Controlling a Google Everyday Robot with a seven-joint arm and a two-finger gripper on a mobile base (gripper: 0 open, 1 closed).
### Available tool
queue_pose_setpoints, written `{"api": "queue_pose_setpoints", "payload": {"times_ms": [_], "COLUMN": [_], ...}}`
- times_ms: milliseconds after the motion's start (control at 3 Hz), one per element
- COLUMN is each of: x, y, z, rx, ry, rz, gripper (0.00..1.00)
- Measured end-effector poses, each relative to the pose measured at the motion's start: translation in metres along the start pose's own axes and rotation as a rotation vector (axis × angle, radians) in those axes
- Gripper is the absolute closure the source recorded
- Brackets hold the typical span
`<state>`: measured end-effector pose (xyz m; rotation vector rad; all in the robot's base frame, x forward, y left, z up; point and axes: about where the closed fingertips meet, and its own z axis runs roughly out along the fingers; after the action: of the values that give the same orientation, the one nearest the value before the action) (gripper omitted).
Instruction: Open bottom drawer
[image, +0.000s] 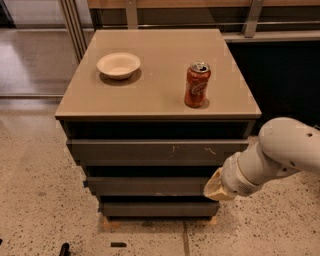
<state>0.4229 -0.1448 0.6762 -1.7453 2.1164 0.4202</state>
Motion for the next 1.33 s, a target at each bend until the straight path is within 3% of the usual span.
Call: {"api": "queue_pose_setpoints", "payload": {"times_ms": [333,667,1000,1333], "x": [0.058,0.088,0.114,0.123], "y": [-0.018,-0.052,-0.060,-0.049], "z": [0.120,0.193,0.259,0.283], "rx": [-0.019,0.003,-0.038,-0.075], "ry": [0.026,0.007,-0.013,-0.022], "rz": [-0.007,0.013,0.045,0.068], "gripper": [1.00,1.00,1.00,1.00]}}
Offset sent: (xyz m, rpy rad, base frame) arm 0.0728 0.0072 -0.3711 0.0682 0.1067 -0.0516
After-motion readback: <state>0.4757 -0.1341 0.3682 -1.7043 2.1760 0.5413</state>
